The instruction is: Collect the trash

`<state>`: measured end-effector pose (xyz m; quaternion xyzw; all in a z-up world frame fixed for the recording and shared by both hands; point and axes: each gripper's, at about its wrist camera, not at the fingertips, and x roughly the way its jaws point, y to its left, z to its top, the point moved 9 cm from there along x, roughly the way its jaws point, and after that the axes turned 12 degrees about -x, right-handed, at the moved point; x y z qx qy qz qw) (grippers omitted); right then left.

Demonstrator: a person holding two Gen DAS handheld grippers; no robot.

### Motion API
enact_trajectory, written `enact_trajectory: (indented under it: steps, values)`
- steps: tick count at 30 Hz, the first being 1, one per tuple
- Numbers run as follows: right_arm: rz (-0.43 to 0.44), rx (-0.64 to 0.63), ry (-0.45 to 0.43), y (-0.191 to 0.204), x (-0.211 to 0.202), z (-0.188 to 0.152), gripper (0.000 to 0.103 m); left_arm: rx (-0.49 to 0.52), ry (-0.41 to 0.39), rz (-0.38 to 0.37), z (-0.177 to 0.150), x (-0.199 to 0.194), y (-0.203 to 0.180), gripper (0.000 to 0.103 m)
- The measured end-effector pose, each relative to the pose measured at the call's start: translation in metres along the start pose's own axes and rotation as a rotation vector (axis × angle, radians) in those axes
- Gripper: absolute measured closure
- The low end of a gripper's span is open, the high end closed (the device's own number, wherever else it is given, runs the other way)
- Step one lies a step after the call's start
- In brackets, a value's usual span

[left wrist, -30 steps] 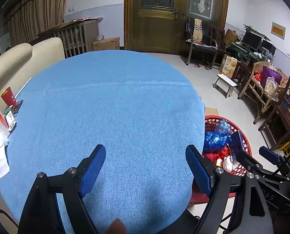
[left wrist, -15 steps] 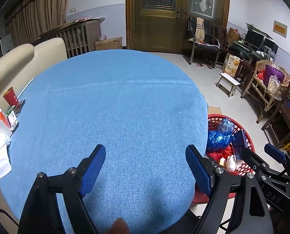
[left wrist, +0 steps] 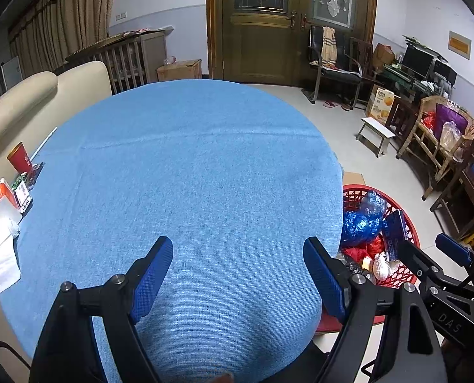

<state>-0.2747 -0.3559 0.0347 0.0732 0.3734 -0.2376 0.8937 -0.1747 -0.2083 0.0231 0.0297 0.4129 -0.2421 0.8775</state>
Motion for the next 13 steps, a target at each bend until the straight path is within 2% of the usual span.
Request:
enact_trajectory:
  steps: [13]
  values:
    - [0.0,-0.001,0.003,-0.0002,0.0011,-0.0008,0.017,0.003,0.0,-0.012,-0.001,-0.0008,-0.0024,0.019]
